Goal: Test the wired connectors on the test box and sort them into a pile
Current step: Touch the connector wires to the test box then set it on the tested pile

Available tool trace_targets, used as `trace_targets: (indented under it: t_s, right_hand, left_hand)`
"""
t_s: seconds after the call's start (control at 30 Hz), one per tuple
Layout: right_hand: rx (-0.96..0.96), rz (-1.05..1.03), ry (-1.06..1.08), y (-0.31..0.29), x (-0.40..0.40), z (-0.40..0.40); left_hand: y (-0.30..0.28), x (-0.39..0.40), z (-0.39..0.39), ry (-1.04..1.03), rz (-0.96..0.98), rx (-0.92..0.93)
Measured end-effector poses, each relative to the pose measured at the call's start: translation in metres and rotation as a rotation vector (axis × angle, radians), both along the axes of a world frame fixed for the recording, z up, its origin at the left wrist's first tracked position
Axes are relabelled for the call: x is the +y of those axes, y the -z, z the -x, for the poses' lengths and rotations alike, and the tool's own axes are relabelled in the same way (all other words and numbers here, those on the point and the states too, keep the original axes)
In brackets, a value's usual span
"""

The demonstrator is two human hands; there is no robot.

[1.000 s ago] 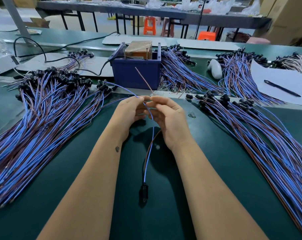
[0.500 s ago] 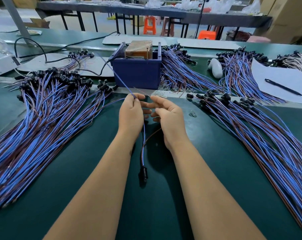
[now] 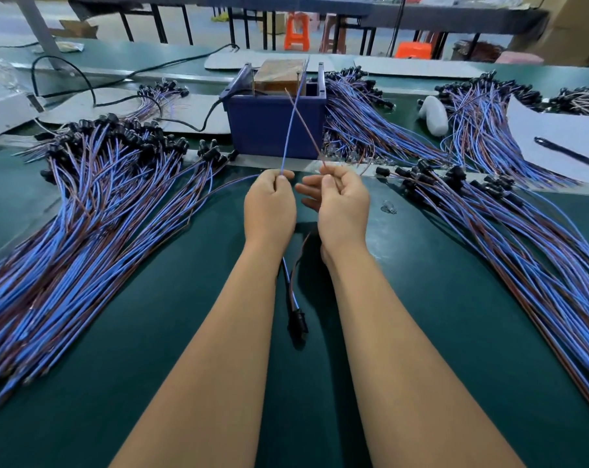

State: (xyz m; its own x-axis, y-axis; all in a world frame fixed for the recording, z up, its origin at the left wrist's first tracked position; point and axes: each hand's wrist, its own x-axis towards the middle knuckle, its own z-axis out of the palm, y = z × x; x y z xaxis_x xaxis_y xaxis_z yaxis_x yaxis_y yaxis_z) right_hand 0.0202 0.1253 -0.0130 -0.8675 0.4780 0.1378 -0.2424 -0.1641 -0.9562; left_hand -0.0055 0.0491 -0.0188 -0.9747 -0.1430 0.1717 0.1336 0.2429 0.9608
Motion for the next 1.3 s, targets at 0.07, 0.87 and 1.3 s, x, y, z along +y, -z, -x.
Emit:
trace_targets:
  t_s: [0.07,0.87,1.3]
  right_hand:
    - [-0.008,0.041,0.032,0.000,-0.001,0.000]
    - [-0.065,0.073,-0.064,-0.009,0.008,-0.011]
    - [-0.145,-0.060,-0.051,0.000,0.008,-0.003]
  left_hand:
    - [0.000,-0.001,-0.001,0.004,-0.035,-0.005]
    - [-0.006,-0.033,0.002,-0.059,-0.286,-0.069]
    - [-0.006,-0.031,0.002,-0.069,-0.288,-0.075]
